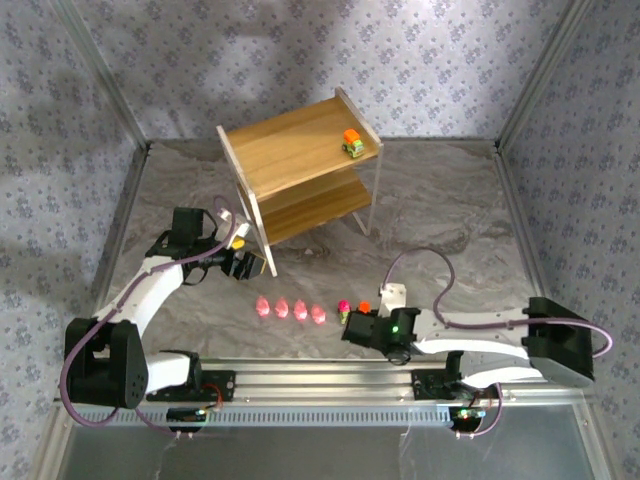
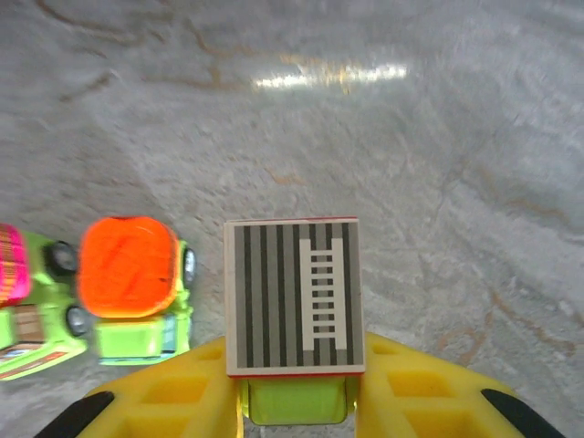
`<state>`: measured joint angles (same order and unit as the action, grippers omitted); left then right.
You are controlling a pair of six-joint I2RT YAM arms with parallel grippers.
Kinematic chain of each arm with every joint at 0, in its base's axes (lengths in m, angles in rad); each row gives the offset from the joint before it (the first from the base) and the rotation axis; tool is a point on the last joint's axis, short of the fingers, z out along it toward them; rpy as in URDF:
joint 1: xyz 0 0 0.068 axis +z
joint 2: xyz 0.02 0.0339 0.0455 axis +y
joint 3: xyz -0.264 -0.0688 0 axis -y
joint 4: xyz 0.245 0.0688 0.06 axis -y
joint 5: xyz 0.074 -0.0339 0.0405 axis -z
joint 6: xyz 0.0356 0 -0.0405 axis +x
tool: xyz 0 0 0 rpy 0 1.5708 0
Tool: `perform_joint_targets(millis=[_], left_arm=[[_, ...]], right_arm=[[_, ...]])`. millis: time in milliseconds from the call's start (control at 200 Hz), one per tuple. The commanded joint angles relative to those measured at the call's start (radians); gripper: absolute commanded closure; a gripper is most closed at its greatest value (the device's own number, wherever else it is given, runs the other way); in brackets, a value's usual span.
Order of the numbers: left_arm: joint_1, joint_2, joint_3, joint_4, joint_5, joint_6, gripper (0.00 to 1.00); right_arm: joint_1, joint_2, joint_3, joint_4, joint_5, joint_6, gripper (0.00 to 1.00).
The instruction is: Place and organize the plastic toys onto the shelf
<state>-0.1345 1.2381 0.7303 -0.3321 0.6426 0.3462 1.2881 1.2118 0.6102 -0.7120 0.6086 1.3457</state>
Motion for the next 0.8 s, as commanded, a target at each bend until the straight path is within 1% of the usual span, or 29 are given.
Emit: perform_joint_targets(millis=[0, 205, 435, 540, 555, 635, 794], left_arm=[[0.007, 0.007, 0.004, 0.019, 0.026, -0.007, 0.05], [0.006, 0.014, 0.012, 0.015, 0.023, -0.009, 0.05], [0.005, 0.011, 0.014, 0.007, 0.013, -0.006, 0.05], [0.005, 0.009, 0.015, 0.005, 0.005, -0.006, 0.05], [0.006, 0.009, 0.014, 0.004, 0.003, -0.006, 0.05], [0.003, 0.007, 0.015, 0.002, -0.001, -0.003, 0.05], [-0.005, 0.009, 0.017, -0.005, -0.022, 0.003, 0.05]], right_arm=[[-0.001, -0.076, 0.080, -0.144, 0.087, -0.069, 0.68], [-0.035, -0.149, 0.267, -0.217, 0.120, -0.281, 0.68], [-0.091, -0.136, 0.485, -0.236, 0.114, -0.549, 0.69], [-0.131, -0.114, 0.574, -0.216, 0.086, -0.682, 0.69], [-0.139, -0.110, 0.611, -0.212, 0.079, -0.698, 0.69], [-0.174, -0.084, 0.691, -0.191, 0.040, -0.800, 0.69], [-0.233, 0.004, 0.875, -0.181, -0.026, -0.971, 0.70]])
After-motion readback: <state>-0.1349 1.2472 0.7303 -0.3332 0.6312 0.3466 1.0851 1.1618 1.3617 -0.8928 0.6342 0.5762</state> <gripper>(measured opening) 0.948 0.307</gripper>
